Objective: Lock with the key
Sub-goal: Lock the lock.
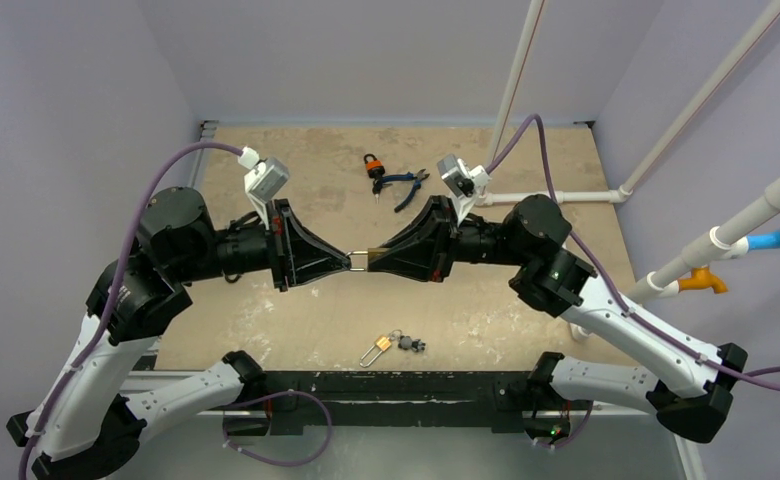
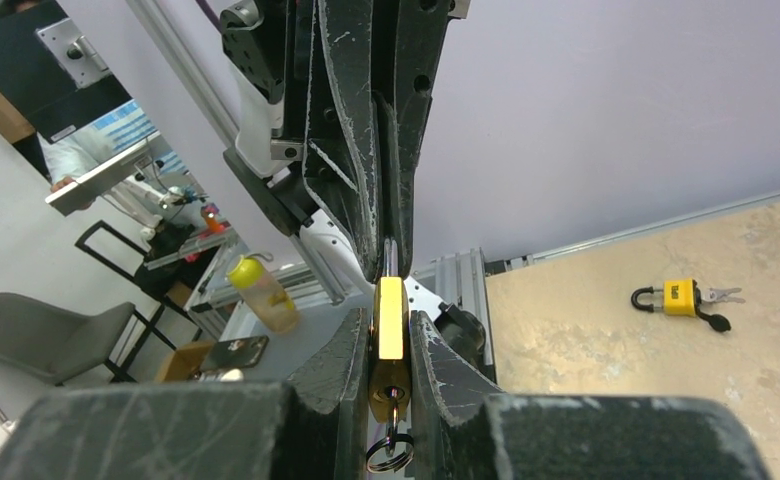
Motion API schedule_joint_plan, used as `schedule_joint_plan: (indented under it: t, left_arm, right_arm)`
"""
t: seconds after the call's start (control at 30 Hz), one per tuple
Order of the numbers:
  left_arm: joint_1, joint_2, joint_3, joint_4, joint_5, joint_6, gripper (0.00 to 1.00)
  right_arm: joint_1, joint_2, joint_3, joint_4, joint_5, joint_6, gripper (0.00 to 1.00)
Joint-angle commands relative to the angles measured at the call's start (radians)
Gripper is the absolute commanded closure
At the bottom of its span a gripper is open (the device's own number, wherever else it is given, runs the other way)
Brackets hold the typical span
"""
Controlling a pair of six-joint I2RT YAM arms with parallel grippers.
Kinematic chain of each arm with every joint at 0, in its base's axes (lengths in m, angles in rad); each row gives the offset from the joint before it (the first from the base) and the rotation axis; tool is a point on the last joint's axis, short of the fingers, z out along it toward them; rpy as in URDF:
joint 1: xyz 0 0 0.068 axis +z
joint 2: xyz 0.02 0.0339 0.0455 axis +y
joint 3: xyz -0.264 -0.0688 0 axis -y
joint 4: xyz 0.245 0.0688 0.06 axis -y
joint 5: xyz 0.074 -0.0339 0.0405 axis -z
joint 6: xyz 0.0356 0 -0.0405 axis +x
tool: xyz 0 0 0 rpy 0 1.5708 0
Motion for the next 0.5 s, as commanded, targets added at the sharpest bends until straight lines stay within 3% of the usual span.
schedule_joint_plan:
  t: [0.0,0.33,0.47]
  left_arm:
    - [0.004,0.013,-0.001,0.004,-0.017,0.039,1.0]
    - [-0.008,0.057,-0.009,0.007,-0.091,0.062,1.0]
    - [-0.091,0.096,0.029,-0.015,-0.18,0.09,1.0]
  right_arm:
    - [0.0,0.003,0.061,0.021,-0.02,-0.016,1.0]
    - [0.001,0.027,0.067,0.067,-0.064,0.062,1.0]
    - [0.001,0.042,0.077,0.033,-0.036,0.044,1.0]
